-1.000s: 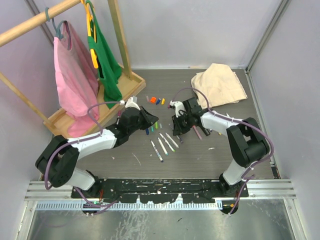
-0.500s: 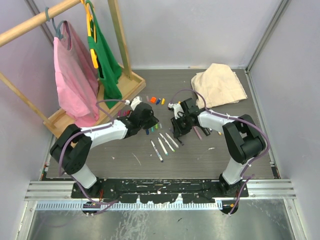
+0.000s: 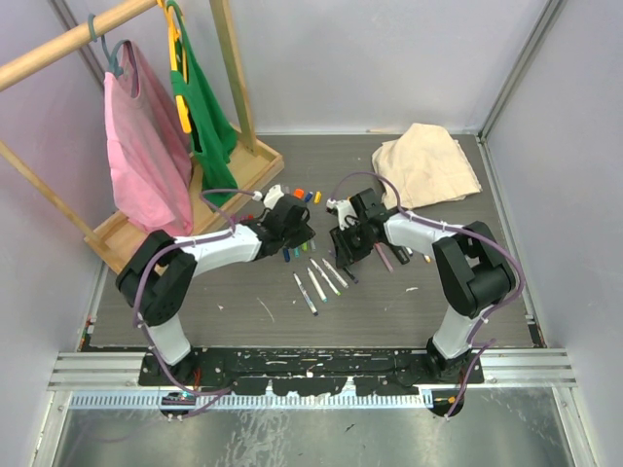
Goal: Open the pen caps
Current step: Place the pen at the center of the board, then place the pen cap at the center of the board, then pick up the pen from the center of the board.
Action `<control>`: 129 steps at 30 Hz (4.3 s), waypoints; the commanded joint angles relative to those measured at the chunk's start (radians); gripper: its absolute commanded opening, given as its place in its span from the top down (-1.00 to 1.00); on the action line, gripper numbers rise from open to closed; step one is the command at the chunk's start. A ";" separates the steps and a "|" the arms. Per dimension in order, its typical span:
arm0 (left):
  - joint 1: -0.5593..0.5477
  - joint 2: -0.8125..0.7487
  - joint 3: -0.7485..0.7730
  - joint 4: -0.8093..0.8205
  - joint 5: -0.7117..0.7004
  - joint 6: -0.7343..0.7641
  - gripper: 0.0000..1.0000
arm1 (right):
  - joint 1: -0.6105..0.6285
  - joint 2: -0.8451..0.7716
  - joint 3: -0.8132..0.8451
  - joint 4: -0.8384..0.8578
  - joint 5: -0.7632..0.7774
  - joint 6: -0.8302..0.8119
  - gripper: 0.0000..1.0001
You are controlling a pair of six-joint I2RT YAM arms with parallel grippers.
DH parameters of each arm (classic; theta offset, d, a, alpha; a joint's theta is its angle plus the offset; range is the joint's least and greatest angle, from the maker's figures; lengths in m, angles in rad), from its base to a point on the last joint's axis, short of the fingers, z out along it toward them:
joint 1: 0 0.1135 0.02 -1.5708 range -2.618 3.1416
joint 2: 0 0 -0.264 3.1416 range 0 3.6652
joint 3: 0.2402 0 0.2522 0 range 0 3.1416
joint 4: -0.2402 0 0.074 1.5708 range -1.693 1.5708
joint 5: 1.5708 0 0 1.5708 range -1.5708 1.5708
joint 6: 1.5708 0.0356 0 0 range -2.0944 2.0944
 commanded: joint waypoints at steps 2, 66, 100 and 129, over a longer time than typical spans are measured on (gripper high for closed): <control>-0.008 0.049 0.078 -0.021 -0.019 -0.009 0.94 | -0.018 -0.072 0.043 0.002 -0.023 -0.002 0.16; -0.007 -0.193 -0.073 -0.019 -0.035 0.684 -0.07 | -0.196 -0.303 0.019 0.006 -0.224 -0.049 0.07; 0.393 0.051 0.077 -0.218 0.233 0.952 0.17 | -0.196 -0.279 0.058 -0.103 -0.356 -0.195 0.07; 0.410 0.023 0.033 -0.248 0.363 0.782 1.00 | -0.196 -0.293 0.054 -0.105 -0.423 -0.198 0.07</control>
